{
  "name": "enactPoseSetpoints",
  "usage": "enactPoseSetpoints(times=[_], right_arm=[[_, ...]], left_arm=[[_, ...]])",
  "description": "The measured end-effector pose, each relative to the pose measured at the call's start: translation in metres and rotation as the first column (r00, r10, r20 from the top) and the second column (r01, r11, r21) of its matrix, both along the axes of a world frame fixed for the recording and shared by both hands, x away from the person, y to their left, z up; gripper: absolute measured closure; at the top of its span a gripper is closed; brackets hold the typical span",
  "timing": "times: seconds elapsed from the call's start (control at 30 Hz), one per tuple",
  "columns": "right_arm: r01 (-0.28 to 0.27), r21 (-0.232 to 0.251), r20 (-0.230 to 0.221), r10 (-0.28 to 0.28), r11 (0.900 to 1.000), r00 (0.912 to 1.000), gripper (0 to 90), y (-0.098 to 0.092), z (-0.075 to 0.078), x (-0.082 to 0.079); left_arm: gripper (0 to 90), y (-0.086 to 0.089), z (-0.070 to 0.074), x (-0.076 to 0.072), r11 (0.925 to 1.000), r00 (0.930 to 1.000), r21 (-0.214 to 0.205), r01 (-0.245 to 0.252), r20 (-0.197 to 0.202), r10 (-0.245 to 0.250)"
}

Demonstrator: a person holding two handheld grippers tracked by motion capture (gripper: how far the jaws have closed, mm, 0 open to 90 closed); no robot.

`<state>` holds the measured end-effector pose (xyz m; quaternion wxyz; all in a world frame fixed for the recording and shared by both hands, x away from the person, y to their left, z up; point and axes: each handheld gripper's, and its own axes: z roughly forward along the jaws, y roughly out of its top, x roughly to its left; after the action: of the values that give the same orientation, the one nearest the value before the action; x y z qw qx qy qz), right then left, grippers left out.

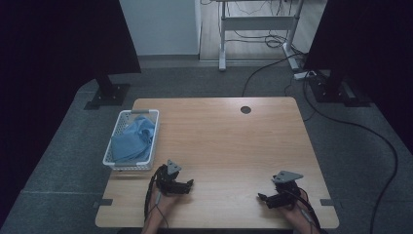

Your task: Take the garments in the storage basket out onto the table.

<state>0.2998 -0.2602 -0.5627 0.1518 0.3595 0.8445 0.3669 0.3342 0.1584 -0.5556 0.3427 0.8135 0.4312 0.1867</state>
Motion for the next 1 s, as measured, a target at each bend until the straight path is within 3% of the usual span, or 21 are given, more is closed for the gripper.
enactPoseSetpoints(times=[0.27, 0.7, 1.0], right_arm=[[0.001, 0.001, 0.0, -0.001, 1.0, 1.0, 4.3, 0.0, 0.0, -0.001], [0.001, 0.0, 0.0, -0.001, 1.0, 1.0, 4.3, 0.0, 0.0, -0.001], [0.001, 0.001, 0.0, -0.001, 1.0, 1.0, 4.3, 0.0, 0.0, -0.001]], left_arm=[[7.7, 0.002, 0.002, 0.001, 0.9995, 0.9999, -0.03, 0.004, -0.015, -0.004], [8.0, 0.001, 0.017, 0.001, 0.9996, 0.9998, -0.028, 0.009, 0.017, -0.009], [7.9, 0.001, 0.025, 0.005, 0.9993, 0.9998, -0.031, 0.021, 0.006, -0.021]])
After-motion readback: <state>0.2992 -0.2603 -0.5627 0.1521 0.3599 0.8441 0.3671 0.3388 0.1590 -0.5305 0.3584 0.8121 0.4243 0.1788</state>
